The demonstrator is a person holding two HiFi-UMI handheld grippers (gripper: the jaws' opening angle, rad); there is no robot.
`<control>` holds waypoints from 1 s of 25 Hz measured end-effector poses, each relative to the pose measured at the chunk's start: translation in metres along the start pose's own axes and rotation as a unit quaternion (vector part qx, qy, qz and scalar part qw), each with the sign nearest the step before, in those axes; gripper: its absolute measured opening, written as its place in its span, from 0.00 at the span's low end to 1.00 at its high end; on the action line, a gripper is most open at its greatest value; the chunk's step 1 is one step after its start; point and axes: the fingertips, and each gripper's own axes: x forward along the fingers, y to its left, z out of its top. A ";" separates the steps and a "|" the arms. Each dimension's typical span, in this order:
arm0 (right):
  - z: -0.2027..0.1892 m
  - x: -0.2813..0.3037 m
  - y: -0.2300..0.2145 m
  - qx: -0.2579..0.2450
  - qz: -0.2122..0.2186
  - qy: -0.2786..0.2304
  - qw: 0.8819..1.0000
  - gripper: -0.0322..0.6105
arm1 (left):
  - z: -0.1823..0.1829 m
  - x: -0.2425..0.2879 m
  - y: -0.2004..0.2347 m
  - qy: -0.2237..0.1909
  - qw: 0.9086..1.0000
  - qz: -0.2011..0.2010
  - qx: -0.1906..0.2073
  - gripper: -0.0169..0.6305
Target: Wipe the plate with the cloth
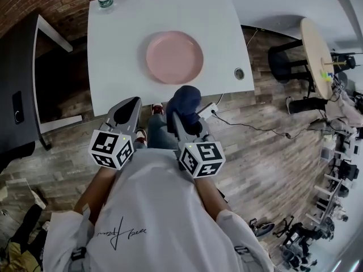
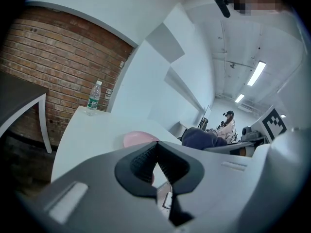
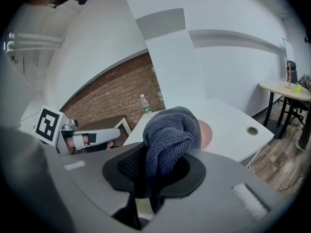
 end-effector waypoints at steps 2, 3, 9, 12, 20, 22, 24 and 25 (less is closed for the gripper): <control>0.007 0.009 -0.013 0.000 0.004 0.004 1.000 0.20 | 0.002 0.017 0.003 0.006 1.000 0.003 -0.001 0.04; 0.010 0.014 -0.020 0.001 0.006 0.006 1.000 0.20 | 0.003 0.025 0.003 0.010 1.000 0.004 -0.002 0.04; 0.030 0.041 -0.049 0.006 0.030 0.017 0.999 0.20 | 0.015 0.066 0.006 0.022 1.000 0.016 0.001 0.05; 0.042 0.055 -0.060 0.006 0.045 0.020 0.999 0.20 | 0.022 0.082 0.009 0.031 0.999 0.027 -0.004 0.04; 0.064 0.089 -0.092 0.008 0.078 0.033 0.996 0.20 | 0.033 0.116 0.026 0.042 0.997 0.070 -0.006 0.05; 0.065 0.098 -0.101 0.005 0.089 0.043 0.995 0.20 | 0.031 0.124 0.031 0.046 0.996 0.082 -0.010 0.05; 0.067 0.108 -0.107 0.000 0.100 0.052 0.994 0.19 | 0.031 0.130 0.040 0.047 0.994 0.097 -0.015 0.05; 0.069 0.113 -0.109 -0.003 0.105 0.055 0.993 0.19 | 0.031 0.132 0.046 0.047 0.993 0.106 -0.016 0.05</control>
